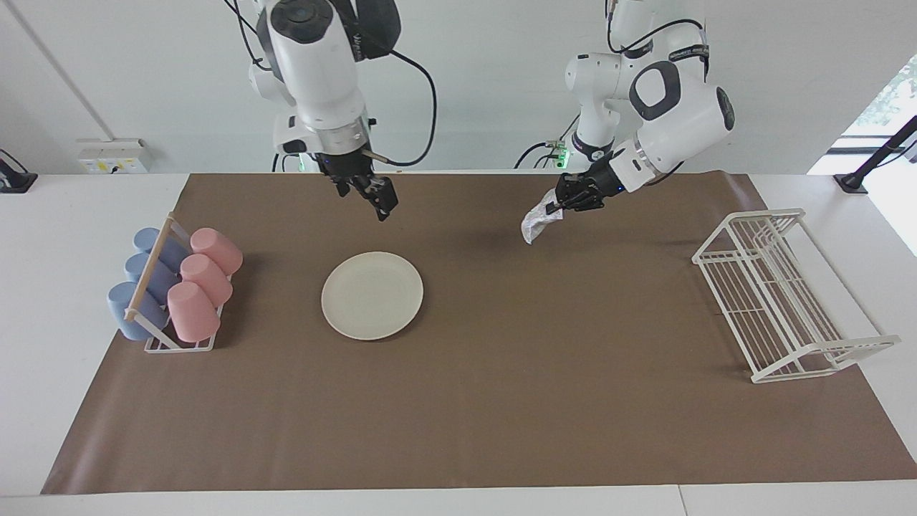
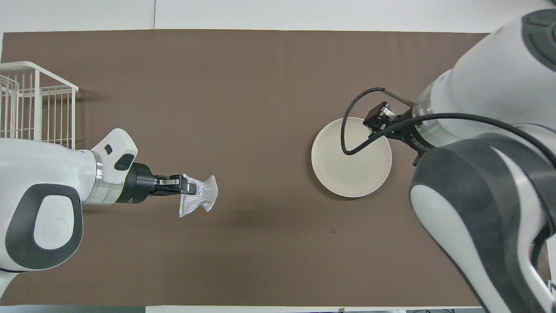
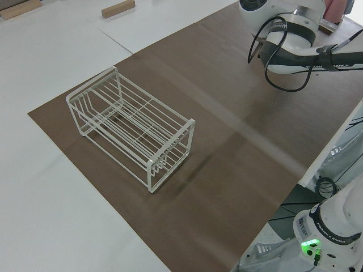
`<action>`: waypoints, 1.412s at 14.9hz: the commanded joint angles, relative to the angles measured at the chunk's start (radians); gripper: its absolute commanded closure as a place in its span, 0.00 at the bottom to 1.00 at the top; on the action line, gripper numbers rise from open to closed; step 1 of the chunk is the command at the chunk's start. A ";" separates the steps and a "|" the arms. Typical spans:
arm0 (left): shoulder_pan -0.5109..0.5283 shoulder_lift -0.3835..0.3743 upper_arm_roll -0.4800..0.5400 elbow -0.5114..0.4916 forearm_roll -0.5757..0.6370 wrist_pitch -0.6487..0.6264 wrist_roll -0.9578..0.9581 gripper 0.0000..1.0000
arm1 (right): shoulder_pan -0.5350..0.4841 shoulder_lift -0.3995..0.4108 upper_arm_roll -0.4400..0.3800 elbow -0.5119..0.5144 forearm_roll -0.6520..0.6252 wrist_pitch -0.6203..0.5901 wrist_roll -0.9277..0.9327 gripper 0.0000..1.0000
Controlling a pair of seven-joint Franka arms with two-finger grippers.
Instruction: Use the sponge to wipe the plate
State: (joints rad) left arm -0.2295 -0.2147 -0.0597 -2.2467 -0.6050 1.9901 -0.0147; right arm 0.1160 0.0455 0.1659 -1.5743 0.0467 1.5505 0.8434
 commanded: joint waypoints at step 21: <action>-0.155 0.330 -0.026 0.533 1.263 -0.706 -0.462 1.00 | -0.110 -0.046 -0.151 -0.030 -0.033 0.062 -0.889 0.00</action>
State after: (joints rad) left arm -0.3614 0.0727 -0.0950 -1.7733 0.5822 1.3513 -0.4638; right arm 0.0043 0.0047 0.0126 -1.5964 0.0409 1.5914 -0.0132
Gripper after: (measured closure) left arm 0.947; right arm 0.000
